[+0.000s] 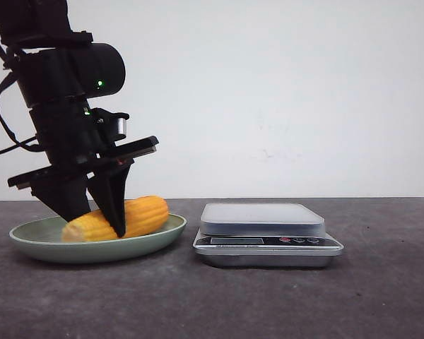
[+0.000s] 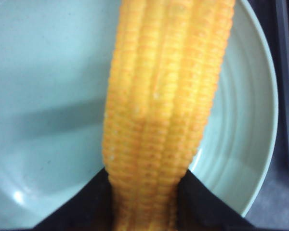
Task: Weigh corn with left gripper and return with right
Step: 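Lower the left gripper onto the yellow corn cob on the green plate, then grasp the corn with the left gripper and carry it over the scale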
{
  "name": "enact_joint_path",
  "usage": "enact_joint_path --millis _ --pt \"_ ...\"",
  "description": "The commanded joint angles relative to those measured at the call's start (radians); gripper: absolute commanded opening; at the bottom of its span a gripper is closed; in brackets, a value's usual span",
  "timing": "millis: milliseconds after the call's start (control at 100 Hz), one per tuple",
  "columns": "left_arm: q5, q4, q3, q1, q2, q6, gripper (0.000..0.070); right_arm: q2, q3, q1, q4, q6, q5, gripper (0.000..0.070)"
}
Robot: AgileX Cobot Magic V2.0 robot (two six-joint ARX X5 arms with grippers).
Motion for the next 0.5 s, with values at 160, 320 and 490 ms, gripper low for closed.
enact_joint_path --millis 160,320,490 --pt "0.010 -0.060 0.169 -0.006 -0.062 0.030 0.0012 0.007 0.019 0.000 0.006 0.011 0.008 0.0687" --pt "0.095 -0.043 0.334 -0.014 -0.147 -0.034 0.0012 0.007 0.019 0.000 0.007 0.011 0.008 0.0687" --pt "0.142 -0.024 0.513 -0.045 -0.195 -0.095 0.0011 0.013 0.019 0.000 0.015 0.011 0.008 0.0687"
